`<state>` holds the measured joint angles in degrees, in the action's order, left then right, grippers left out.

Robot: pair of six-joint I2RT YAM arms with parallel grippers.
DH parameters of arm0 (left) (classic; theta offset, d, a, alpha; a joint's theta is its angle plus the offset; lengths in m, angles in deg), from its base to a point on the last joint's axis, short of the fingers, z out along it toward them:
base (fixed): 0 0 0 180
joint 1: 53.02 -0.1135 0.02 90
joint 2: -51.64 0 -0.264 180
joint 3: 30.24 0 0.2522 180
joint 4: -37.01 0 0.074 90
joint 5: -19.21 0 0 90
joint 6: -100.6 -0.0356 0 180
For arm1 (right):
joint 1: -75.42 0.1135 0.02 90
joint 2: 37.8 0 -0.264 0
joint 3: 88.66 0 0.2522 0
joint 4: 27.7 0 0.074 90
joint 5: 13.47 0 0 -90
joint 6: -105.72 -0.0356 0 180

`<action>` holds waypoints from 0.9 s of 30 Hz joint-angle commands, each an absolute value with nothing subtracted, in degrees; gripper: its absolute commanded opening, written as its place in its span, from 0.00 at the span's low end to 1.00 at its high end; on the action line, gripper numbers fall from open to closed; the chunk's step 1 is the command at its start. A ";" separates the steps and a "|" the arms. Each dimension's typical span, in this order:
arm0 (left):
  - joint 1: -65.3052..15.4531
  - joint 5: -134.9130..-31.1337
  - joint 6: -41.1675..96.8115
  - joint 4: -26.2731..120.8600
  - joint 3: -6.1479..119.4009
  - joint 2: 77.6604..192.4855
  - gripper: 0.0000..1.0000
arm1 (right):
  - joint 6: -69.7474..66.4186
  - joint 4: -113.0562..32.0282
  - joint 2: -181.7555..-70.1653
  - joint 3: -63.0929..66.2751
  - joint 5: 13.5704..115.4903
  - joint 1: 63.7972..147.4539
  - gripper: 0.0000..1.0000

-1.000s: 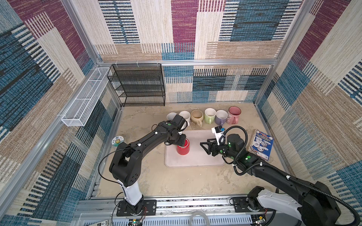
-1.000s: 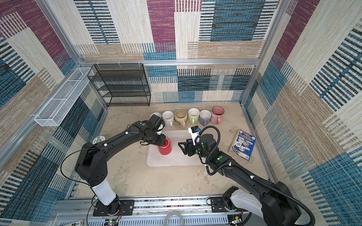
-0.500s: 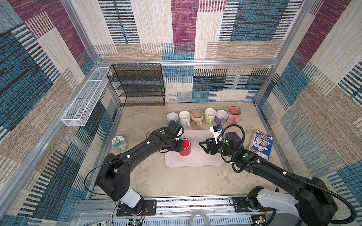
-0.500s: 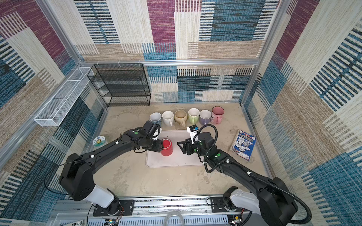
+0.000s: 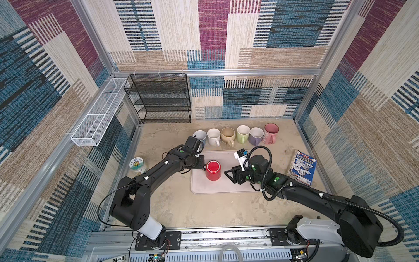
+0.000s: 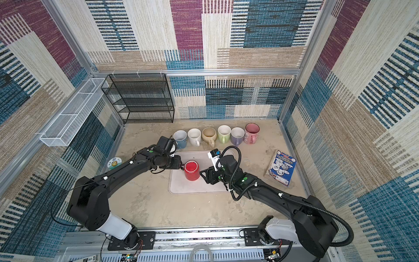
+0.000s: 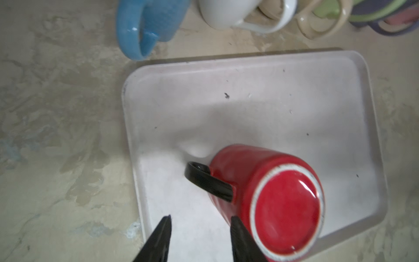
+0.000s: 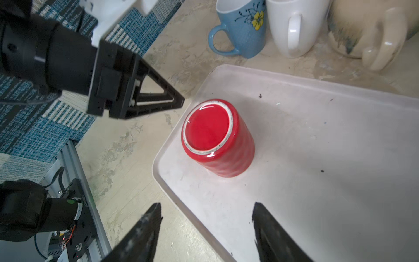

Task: Turn the mug right side up
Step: Move the mug to the tray, then rotate the mug on the tray.

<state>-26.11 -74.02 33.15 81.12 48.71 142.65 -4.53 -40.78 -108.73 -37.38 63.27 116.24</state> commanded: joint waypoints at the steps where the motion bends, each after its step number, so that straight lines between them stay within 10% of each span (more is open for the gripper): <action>1: -26.56 -76.37 34.01 78.06 51.22 146.00 0.44 | -6.49 -39.45 -109.67 -38.07 64.06 117.28 0.64; 27: -26.37 -79.82 36.48 71.83 44.34 151.14 0.20 | -11.17 -35.65 -123.13 -34.88 65.31 119.03 0.63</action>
